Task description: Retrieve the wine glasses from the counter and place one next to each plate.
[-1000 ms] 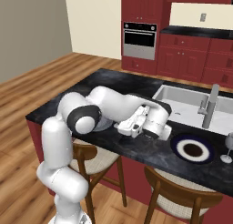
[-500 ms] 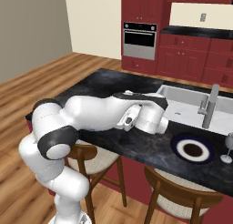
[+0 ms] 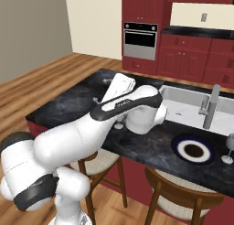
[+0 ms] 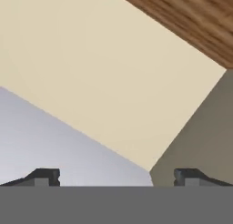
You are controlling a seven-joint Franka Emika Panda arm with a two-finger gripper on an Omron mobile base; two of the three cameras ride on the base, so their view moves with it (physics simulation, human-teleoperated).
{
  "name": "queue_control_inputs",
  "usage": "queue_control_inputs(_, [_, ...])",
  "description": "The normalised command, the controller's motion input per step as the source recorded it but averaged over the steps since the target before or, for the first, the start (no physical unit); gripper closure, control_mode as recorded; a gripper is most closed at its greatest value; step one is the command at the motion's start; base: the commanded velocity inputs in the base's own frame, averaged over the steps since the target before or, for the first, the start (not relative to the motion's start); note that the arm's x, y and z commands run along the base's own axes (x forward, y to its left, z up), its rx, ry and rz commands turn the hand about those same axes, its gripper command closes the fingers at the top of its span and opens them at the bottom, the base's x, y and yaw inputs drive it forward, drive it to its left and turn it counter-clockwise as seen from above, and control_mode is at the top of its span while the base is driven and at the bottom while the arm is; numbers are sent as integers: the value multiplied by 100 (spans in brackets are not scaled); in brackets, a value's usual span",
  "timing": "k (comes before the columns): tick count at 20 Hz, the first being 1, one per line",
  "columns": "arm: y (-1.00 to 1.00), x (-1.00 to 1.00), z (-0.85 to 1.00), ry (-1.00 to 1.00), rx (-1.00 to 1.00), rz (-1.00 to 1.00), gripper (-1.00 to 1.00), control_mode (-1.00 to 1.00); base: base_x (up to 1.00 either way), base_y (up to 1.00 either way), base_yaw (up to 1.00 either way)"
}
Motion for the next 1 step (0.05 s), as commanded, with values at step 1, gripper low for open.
queue_control_inputs(1, [21,-96,94,-18,-5,0,-100,-100,0,0,0])
